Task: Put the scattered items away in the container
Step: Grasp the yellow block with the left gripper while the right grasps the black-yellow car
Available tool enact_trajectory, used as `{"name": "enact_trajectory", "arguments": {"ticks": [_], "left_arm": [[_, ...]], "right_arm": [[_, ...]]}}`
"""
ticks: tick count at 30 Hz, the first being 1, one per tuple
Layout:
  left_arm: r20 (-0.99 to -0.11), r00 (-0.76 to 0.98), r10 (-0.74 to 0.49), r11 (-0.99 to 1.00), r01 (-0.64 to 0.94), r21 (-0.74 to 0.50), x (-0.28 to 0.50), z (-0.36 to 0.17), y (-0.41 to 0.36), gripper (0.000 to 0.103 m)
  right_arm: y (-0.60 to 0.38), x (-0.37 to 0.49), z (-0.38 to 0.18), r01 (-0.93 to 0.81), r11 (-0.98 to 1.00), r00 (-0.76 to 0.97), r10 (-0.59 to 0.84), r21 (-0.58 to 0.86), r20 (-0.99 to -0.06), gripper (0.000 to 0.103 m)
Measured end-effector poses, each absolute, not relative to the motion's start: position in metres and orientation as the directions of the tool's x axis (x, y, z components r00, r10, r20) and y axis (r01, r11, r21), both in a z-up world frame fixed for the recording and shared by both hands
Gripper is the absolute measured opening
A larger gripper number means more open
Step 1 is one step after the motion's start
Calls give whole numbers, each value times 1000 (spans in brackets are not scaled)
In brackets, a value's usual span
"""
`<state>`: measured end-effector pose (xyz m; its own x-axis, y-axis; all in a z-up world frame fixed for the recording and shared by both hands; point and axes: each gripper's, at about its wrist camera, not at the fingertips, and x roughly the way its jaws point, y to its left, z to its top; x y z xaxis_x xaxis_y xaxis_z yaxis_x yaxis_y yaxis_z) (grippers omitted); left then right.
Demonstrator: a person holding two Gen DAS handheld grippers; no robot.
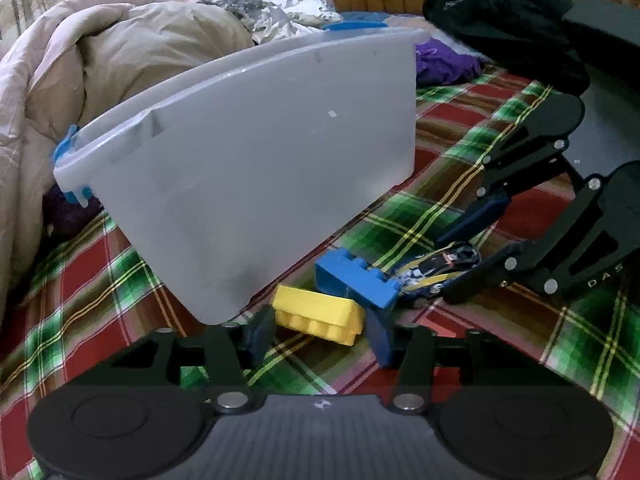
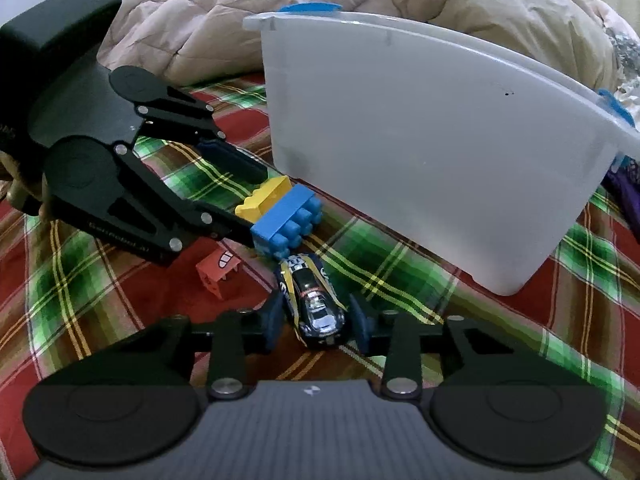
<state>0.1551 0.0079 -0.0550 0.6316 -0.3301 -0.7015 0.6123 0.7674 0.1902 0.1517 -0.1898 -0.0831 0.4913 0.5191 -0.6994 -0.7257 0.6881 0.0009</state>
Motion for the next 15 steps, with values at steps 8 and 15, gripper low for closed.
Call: {"name": "enact_trajectory", "arguments": {"ticks": [8,15], "left_arm": [[-697,664,-271,797,561,225,153,-55,9,44],[-691,685,-230,836,502,220,149,-59,13,44]], "right_arm": [[-197,147,-78,-713,701,511,513,-8,-690,34],[-192,144,-78,-706,708,520,514,-6,-682,33]]}}
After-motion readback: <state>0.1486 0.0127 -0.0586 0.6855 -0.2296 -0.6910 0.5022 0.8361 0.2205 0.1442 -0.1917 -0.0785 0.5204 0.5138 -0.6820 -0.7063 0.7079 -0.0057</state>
